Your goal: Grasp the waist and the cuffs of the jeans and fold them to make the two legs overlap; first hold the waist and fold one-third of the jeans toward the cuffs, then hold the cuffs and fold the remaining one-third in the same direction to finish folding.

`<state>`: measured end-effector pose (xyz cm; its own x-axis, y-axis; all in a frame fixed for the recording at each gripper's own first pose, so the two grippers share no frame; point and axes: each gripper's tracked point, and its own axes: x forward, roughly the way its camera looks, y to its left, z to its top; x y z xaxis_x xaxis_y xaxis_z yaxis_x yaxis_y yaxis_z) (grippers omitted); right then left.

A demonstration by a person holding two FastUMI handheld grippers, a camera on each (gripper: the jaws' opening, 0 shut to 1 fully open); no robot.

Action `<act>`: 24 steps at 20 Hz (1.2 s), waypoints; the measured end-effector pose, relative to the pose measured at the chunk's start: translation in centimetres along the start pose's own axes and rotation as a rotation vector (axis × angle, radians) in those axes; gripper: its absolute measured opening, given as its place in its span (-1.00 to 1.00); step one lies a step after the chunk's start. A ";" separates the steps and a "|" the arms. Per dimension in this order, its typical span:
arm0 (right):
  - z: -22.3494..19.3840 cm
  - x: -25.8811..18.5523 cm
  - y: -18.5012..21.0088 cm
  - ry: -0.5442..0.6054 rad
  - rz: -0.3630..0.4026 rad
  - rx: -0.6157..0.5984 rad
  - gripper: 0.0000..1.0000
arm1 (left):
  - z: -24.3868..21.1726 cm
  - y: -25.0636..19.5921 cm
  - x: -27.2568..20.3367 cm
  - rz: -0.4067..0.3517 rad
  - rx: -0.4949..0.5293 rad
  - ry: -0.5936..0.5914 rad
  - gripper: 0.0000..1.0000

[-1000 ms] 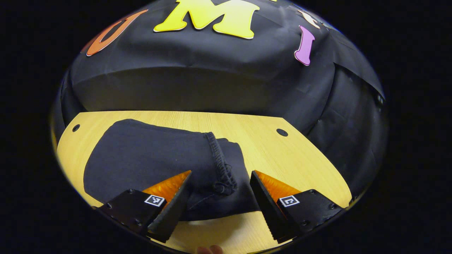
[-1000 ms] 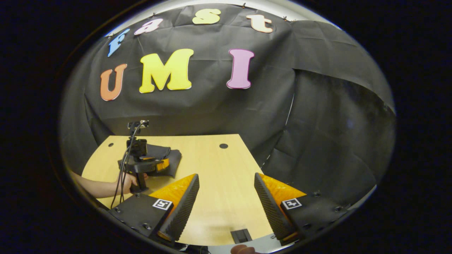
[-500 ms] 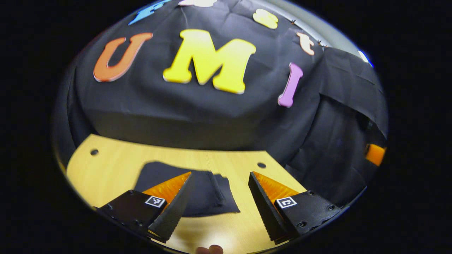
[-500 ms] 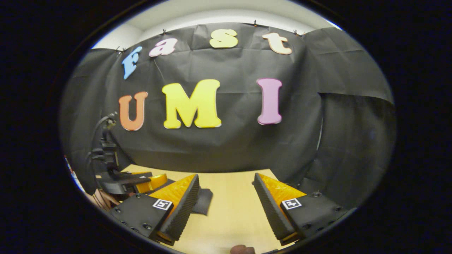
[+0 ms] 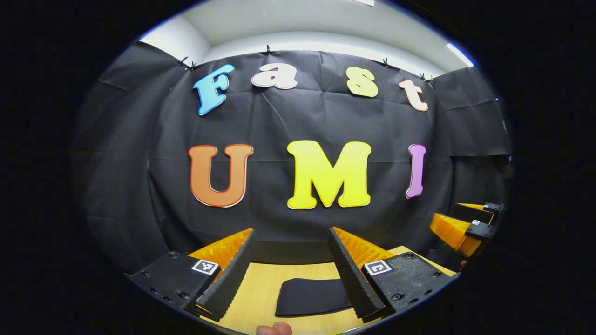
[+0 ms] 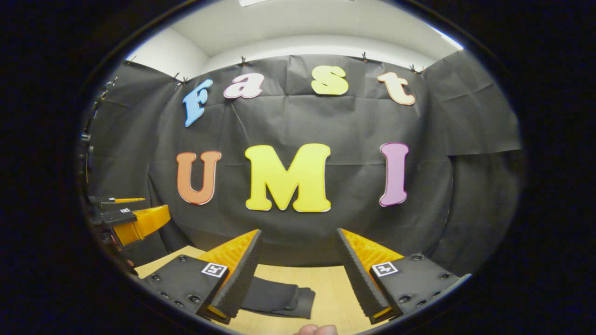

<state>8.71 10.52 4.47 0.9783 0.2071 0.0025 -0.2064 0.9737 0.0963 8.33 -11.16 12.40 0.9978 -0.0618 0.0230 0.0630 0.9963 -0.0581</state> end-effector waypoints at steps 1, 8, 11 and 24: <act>0.1 -0.2 0.7 -0.006 0.005 -0.004 0.89 | 0.1 0.3 0.0 0.026 -0.005 -0.004 0.88; 0.4 -1.1 4.3 -0.038 0.062 -0.067 0.89 | 0.3 2.0 -1.3 0.086 -0.041 -0.012 0.96; -0.2 -1.1 5.7 -0.023 0.092 -0.071 0.87 | 0.0 3.3 -1.6 0.110 -0.042 -0.002 0.96; -0.1 -0.2 6.7 -0.017 0.088 -0.083 0.96 | -0.7 3.9 -1.8 0.112 -0.062 0.032 0.95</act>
<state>7.11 17.01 4.99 0.9564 0.2912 0.0242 -0.2915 0.9565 0.0125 6.84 -7.25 11.42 0.9987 0.0467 -0.0192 -0.0487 0.9916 -0.1198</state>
